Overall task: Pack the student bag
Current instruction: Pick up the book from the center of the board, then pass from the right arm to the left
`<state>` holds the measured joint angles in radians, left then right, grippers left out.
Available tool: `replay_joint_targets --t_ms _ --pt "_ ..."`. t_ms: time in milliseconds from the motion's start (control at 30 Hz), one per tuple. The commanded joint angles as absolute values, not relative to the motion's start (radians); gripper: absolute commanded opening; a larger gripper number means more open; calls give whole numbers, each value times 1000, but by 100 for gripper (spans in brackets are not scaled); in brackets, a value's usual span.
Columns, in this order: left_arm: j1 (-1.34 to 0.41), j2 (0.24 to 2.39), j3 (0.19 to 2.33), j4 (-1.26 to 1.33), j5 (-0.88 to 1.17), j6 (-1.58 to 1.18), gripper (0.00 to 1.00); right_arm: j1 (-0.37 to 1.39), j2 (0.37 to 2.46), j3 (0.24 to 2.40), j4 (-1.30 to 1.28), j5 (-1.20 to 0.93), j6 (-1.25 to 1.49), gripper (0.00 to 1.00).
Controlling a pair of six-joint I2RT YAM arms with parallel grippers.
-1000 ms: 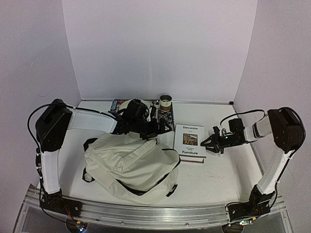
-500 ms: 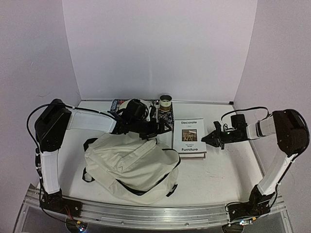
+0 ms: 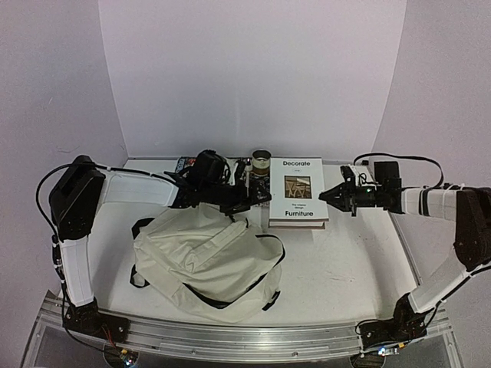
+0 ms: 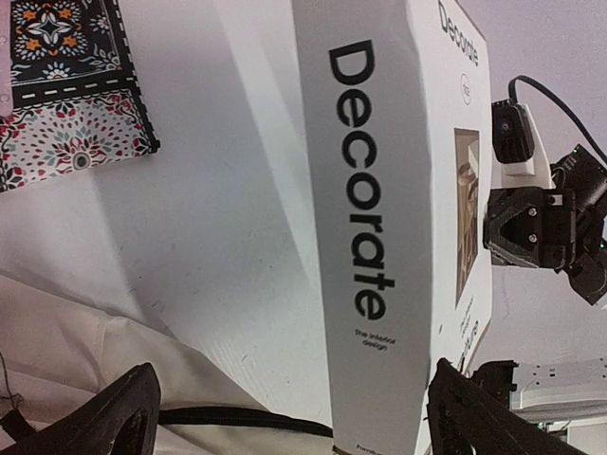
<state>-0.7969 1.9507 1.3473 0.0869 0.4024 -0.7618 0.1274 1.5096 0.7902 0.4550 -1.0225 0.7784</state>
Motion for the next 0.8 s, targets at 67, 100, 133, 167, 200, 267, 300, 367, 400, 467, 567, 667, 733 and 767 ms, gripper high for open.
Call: replay_joint_targets --t_ms 67,100,133,167,200,267,300,367,400,467,567,667,733,767 --pt "-794 1885 1384 166 489 -771 99 178 1438 852 507 -1095 824 0" --pt "-791 1882 1384 170 499 -773 99 185 1436 857 509 -1099 825 0" --pt "-787 1876 1382 180 513 -777 99 193 1434 862 510 -1101 827 0" --pt "-782 1871 1376 192 523 -781 99 200 1431 865 512 -1101 830 0" --pt "-774 1864 1365 210 538 -791 99 208 1429 869 516 -1103 832 0" --pt "-761 1850 1339 269 572 -815 96 222 1426 876 523 -1107 835 0" --pt "-754 1846 1331 298 589 -825 95 230 1425 879 526 -1110 836 0" --pt "-744 1833 1314 336 618 -844 92 241 1425 886 534 -1119 838 0" --pt "-740 1826 1306 353 628 -850 91 246 1425 889 538 -1122 840 0" --pt "-729 1812 1290 392 650 -865 90 254 1424 893 552 -1130 849 0" --pt "-710 1795 1263 462 688 -900 87 269 1419 903 570 -1142 857 0" --pt "-704 1788 1255 492 706 -916 81 286 1417 917 578 -1147 862 0" --pt "-704 1790 1254 510 721 -925 78 298 1418 924 582 -1150 862 0" --pt "-704 1790 1252 520 728 -931 76 303 1419 928 583 -1151 862 0"
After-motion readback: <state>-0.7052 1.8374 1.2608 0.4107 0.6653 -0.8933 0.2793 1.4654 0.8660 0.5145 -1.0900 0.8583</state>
